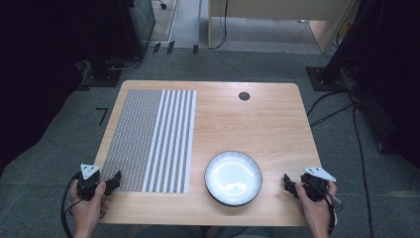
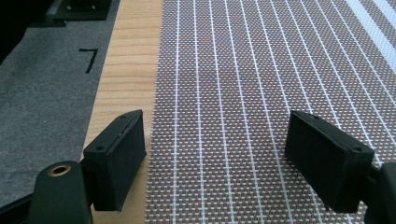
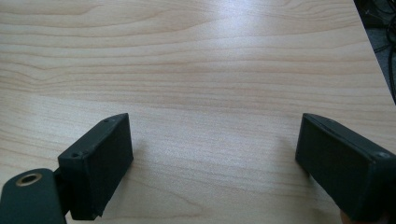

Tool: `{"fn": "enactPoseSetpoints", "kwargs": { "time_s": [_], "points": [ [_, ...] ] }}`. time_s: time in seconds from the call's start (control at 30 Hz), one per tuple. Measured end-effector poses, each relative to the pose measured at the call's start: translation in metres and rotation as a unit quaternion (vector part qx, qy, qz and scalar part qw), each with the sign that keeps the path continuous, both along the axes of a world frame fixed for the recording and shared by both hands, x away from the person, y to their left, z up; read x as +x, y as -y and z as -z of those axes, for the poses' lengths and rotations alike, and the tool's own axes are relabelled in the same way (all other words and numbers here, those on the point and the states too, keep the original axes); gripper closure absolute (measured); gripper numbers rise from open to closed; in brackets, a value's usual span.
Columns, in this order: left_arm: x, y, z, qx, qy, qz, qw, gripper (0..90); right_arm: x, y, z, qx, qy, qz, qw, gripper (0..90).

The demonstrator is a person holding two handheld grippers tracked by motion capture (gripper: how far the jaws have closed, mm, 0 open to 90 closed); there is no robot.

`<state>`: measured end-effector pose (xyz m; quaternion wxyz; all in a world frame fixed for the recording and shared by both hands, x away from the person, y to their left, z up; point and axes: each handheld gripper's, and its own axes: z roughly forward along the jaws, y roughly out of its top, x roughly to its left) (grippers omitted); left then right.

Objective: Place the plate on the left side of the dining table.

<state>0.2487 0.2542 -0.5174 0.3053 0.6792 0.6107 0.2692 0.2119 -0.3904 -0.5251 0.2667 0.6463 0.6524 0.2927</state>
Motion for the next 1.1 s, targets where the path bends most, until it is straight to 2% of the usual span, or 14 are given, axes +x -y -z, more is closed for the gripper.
{"fn": "enactPoseSetpoints", "kwargs": {
  "time_s": [0.1, 0.13, 0.17, 0.23, 0.37, 0.43, 0.57, 0.77, 0.83, 0.87, 1.1],
  "points": [
    [0.000, 0.000, 0.000, -0.001, 0.000, 0.000, 1.0000, 20.3, 0.000, 0.000, 0.000, 0.000, 0.000, 0.000, 1.0000, 11.3],
    [0.000, 0.000, -0.002, -0.010, -0.005, -0.003, 0.9999, 20.1, 0.000, 0.000, 0.000, 0.000, 0.001, 0.002, 1.0000, 12.0],
    [0.000, 0.000, -0.002, -0.010, -0.005, -0.003, 0.9999, 19.2, 0.000, 0.000, 0.000, 0.000, 0.001, 0.002, 1.0000, 12.0],
    [0.000, -0.003, -0.004, -0.032, -0.007, 0.000, 0.9995, 17.6, -0.001, 0.001, 0.000, 0.000, 0.004, 0.004, 1.0000, 14.9],
    [-0.002, -0.003, -0.011, -0.028, 0.005, -0.014, 0.9995, 16.0, -0.003, 0.004, -0.003, 0.016, 0.011, 0.013, 0.9997, 14.9],
    [-0.003, -0.001, -0.013, -0.027, 0.013, -0.018, 0.9994, 15.7, -0.004, 0.004, -0.006, 0.016, 0.018, 0.017, 0.9996, 15.2],
    [-0.003, 0.002, -0.014, -0.023, 0.012, -0.016, 0.9995, 15.4, -0.006, 0.001, -0.010, 0.022, 0.027, 0.016, 0.9993, 15.2],
    [-0.004, 0.010, -0.020, -0.022, 0.021, -0.017, 0.9994, 15.4, -0.008, -0.005, -0.019, 0.029, 0.045, 0.012, 0.9985, 15.1],
    [-0.005, 0.013, -0.020, -0.016, 0.024, -0.019, 0.9994, 15.6, -0.008, -0.007, -0.022, 0.025, 0.051, 0.010, 0.9984, 15.0],
    [-0.005, 0.015, -0.022, -0.009, 0.028, -0.026, 0.9992, 18.3, -0.009, -0.009, -0.025, 0.030, 0.056, 0.008, 0.9980, 14.9],
    [-0.005, 0.021, -0.026, -0.027, 0.032, -0.018, 0.9990, 17.8, -0.009, -0.016, -0.031, 0.048, 0.060, 0.001, 0.9970, 14.8]
  ]
}}
